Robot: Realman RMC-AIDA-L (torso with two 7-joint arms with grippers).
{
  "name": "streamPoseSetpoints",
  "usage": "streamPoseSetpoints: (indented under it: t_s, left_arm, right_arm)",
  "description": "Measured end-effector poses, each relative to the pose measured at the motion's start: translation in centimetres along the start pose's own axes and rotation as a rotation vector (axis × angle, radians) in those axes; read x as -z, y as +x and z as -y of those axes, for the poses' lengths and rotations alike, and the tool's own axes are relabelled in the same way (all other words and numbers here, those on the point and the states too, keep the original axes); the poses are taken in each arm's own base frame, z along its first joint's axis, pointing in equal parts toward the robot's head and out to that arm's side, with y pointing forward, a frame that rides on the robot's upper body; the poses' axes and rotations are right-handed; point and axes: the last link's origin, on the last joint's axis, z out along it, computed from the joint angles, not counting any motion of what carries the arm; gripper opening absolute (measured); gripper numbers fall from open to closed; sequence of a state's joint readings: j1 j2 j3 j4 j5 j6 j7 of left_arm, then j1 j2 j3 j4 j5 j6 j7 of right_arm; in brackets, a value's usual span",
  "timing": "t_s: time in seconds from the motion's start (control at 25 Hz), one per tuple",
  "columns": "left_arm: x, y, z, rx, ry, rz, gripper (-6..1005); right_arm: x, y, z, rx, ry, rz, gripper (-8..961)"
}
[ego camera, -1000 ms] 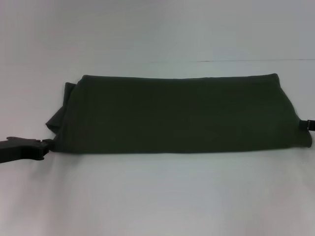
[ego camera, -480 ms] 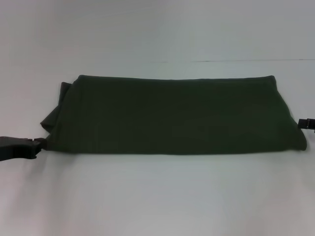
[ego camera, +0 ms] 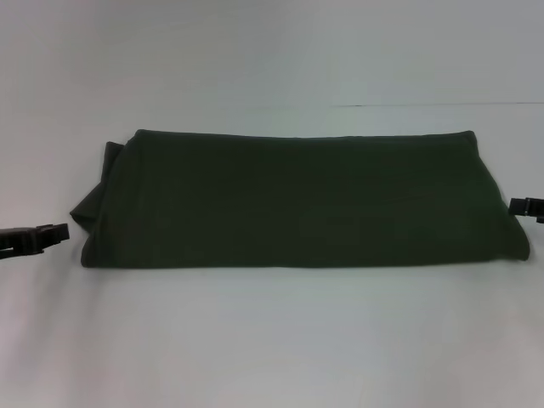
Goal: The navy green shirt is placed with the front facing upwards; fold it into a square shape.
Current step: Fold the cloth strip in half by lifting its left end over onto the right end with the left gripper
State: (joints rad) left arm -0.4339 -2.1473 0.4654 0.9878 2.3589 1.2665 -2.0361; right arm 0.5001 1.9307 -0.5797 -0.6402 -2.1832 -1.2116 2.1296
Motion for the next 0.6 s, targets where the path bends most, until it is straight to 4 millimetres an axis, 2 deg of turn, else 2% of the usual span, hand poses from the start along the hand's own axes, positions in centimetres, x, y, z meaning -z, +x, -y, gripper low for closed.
streamPoseSetpoints:
  t_s: [0.16, 0.36, 0.6]
  left_arm:
    - [0.3, 0.0, -0.7, 0.092, -0.062, 0.027, 197]
    - [0.2, -0.4, -1.5, 0.191, -0.116, 0.064, 436]
    - [-0.3, -0.7, -2.4, 0.258, -0.157, 0.121, 591]
  right_arm:
    - [0.0, -0.4, -0.5, 0.010, -0.027, 0.000, 752]
    - [-0.1, -0.9, -1.4, 0.037, -0.065, -0.012, 753]
    - [-0.6, -1.7, -3.0, 0.105, -0.130, -0.033, 758]
